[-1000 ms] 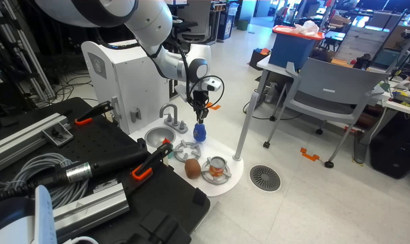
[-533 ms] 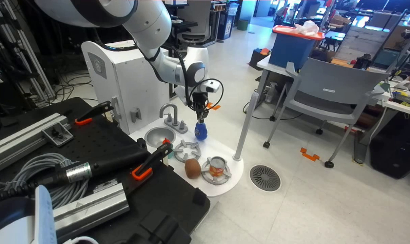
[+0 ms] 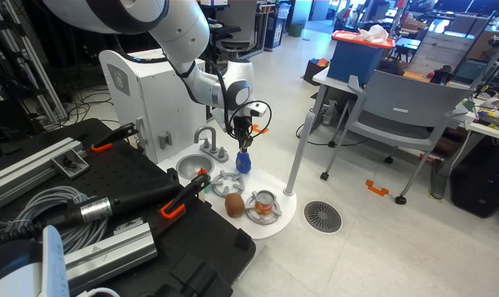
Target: Move the blue bottle to the left
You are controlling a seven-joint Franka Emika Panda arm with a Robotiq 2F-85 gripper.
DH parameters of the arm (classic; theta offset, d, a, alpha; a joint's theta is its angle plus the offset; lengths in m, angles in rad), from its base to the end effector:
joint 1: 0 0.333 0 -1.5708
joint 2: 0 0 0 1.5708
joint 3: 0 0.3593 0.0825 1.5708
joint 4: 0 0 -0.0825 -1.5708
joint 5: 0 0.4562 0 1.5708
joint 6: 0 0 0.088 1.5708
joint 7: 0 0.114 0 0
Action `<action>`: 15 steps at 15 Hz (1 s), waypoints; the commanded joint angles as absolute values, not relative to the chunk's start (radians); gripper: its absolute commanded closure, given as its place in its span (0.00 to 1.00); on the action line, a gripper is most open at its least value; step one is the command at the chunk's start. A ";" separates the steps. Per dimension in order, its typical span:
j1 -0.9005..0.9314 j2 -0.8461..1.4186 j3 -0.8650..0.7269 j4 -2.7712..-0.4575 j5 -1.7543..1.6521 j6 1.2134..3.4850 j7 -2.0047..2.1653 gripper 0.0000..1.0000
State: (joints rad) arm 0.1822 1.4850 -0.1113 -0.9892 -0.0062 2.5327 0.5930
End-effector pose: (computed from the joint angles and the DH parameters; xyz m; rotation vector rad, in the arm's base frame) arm 0.8038 0.0878 -0.1310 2.9891 -0.6248 0.1487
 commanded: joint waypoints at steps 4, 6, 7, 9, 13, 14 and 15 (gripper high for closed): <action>0.180 1.485 -0.099 -0.976 0.021 2.520 0.580 0.29; 0.190 1.485 -0.111 -0.954 0.012 2.483 0.579 0.14; 0.195 1.485 -0.117 -0.931 0.014 2.413 0.590 0.06; 0.198 1.487 -0.126 -0.896 0.011 2.245 0.610 0.00; 0.190 1.474 -0.119 -0.913 0.004 2.211 0.600 0.00; 0.190 1.474 -0.120 -0.910 0.004 2.204 0.600 0.00; 0.190 1.474 -0.120 -0.910 0.004 2.199 0.600 0.00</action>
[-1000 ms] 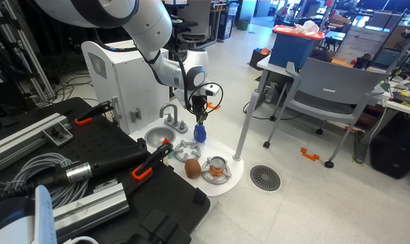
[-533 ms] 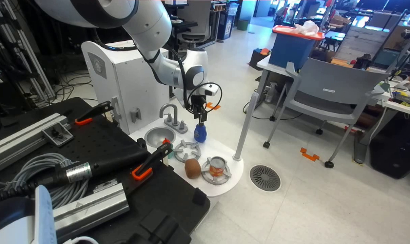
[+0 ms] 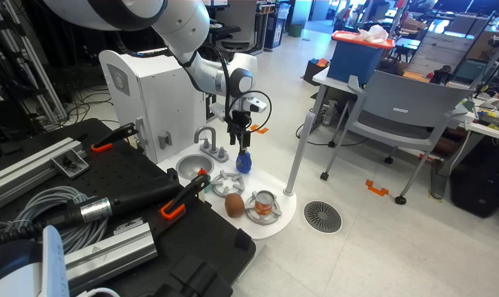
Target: Move the blue bottle to the left
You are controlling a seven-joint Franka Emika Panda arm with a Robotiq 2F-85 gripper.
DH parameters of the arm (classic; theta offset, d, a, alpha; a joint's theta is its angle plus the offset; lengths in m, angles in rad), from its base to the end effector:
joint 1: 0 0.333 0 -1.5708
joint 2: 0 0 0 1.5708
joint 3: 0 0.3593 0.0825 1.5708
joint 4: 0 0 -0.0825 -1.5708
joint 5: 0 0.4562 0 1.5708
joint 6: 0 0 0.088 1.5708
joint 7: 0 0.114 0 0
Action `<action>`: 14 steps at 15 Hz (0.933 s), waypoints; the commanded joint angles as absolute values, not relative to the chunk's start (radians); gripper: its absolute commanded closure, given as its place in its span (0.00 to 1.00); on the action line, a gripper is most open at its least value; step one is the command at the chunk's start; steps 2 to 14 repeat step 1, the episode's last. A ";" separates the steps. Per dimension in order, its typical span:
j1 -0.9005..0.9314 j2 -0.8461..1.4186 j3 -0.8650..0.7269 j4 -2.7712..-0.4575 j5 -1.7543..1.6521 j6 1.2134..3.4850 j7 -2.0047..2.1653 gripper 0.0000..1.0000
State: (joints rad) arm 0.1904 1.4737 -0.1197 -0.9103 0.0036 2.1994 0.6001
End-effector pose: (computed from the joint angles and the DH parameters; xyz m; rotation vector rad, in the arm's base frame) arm 0.8016 0.0907 -0.1135 2.8891 -0.6381 -0.1867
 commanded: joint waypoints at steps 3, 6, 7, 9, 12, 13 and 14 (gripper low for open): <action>0.190 1.474 -0.120 -0.910 0.004 2.198 0.600 0.00; 0.190 1.474 -0.120 -0.910 0.004 2.198 0.600 0.00; 0.190 1.474 -0.120 -0.910 0.004 2.198 0.600 0.00; 0.190 1.474 -0.120 -0.910 0.004 2.198 0.600 0.00; 0.190 1.474 -0.120 -0.910 0.004 2.198 0.600 0.00; 0.190 1.474 -0.120 -0.910 0.004 2.198 0.600 0.00; 0.190 1.474 -0.120 -0.910 0.004 2.198 0.600 0.00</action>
